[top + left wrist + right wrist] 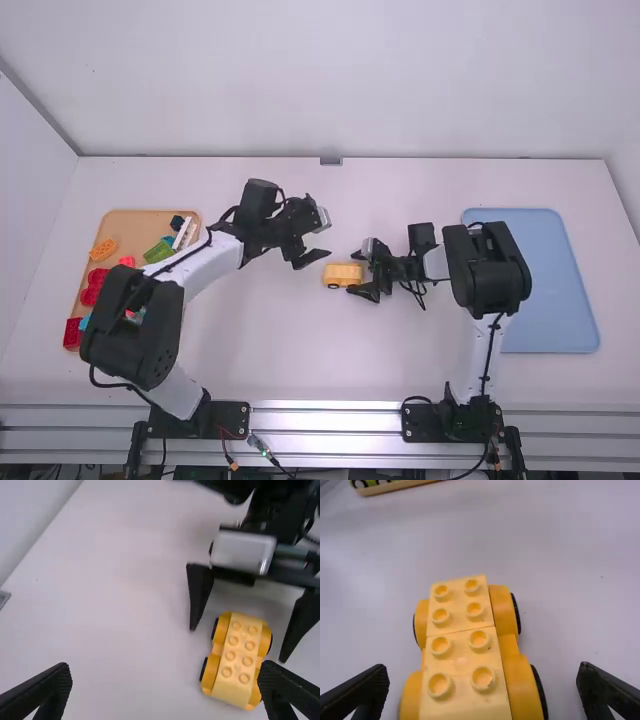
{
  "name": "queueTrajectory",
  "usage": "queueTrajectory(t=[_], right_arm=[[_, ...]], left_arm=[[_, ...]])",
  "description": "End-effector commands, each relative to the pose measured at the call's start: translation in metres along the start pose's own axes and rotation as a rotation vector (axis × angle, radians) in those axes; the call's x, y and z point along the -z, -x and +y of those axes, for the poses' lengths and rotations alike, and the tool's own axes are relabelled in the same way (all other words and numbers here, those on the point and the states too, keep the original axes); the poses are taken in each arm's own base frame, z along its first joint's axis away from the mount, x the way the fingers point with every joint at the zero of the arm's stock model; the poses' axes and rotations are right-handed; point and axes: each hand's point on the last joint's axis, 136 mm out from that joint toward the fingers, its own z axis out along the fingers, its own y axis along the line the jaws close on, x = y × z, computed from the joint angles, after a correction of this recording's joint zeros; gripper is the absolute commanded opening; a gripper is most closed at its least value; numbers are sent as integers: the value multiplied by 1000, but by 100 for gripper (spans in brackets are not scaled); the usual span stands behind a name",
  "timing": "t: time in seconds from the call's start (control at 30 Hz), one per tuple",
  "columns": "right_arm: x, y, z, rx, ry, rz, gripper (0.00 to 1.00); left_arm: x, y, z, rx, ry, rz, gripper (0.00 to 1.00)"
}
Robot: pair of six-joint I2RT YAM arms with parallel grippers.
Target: Assemble lego blocks to make yellow taxi
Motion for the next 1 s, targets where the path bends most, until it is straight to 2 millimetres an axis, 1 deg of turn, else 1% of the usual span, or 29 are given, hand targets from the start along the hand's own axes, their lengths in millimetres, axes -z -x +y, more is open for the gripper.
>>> queueTrajectory(t=[0.0,0.03,0.1,0.2,0.23,0.3,0.33,0.37,0.4,0.43,0.47,0.5,0.53,0.57,0.6,0.63,0.7,0.73,0.77,0.8,0.83,0.9,0.97], right_arm=[[22,32,-11,74,-67,14,99],[25,33,-11,80,-81,36,99],[40,33,-12,99,-137,140,99],[54,32,-11,102,-189,244,99],[61,32,-12,99,-219,291,99],[69,32,-14,91,-256,337,99],[75,34,-17,72,-297,366,99],[76,34,-18,69,-302,369,99],[81,35,-22,53,-339,389,99],[83,35,-24,49,-356,397,99],[85,35,-29,41,-381,401,99],[86,35,-31,39,-392,404,99],[88,35,-36,34,-417,409,99],[89,35,-37,30,-427,414,99],[91,34,-41,20,-448,419,99],[91,34,-42,18,-452,420,99],[91,35,-42,13,-458,419,99],[91,35,-42,13,-458,419,99],[91,35,-42,13,-458,419,99],[91,35,-42,14,-457,419,99],[91,35,-42,14,-456,419,99],[91,35,-42,13,-458,419,99],[91,35,-42,15,-455,420,99]], left_arm=[[4,-8,11,6,55,45,99],[4,-8,11,7,56,46,99],[4,-7,11,6,54,41,99],[6,-7,17,52,81,40,99],[9,-11,29,119,134,52,99],[13,-17,42,205,202,72,99],[19,-27,57,295,280,95,99],[20,-28,58,305,288,97,99],[29,-39,74,394,372,117,99],[33,-44,81,436,410,127,99],[43,-55,92,489,473,143,99],[47,-60,97,509,502,152,99],[59,-73,109,556,571,173,99],[66,-78,115,578,601,178,99],[77,-86,126,617,650,176,99],[80,-88,128,624,659,175,99],[105,-98,149,667,726,179,99],[105,-98,149,667,726,179,99],[124,-103,162,705,762,191,99],[133,-104,167,720,773,198,99],[153,-105,177,760,797,212,99],[174,-106,187,795,823,225,99],[208,-105,202,820,860,249,99]])
